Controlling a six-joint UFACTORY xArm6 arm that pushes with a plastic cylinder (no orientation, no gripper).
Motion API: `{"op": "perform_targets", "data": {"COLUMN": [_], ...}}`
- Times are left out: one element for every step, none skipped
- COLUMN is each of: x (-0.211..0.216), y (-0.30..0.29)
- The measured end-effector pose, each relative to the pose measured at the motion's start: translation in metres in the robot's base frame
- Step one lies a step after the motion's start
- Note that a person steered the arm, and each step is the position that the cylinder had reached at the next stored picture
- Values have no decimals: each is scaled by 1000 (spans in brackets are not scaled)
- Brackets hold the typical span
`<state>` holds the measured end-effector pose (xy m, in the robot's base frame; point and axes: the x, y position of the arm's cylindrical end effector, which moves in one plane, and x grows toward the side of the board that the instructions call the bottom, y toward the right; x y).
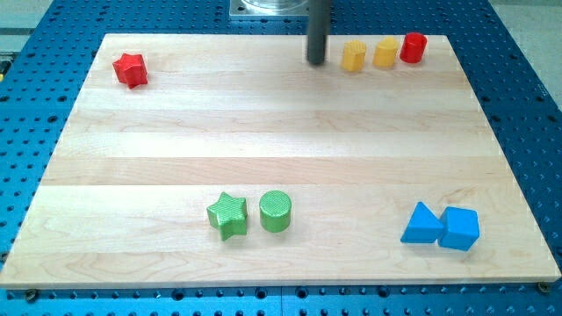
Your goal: Push the red star to the bottom left of the yellow hexagon
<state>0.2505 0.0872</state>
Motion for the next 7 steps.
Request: {"op": "perform_targets", "data": {"x": [0,22,91,148,153,113,66], "y": [22,-20,-136,-246,-356,-392,-385]}}
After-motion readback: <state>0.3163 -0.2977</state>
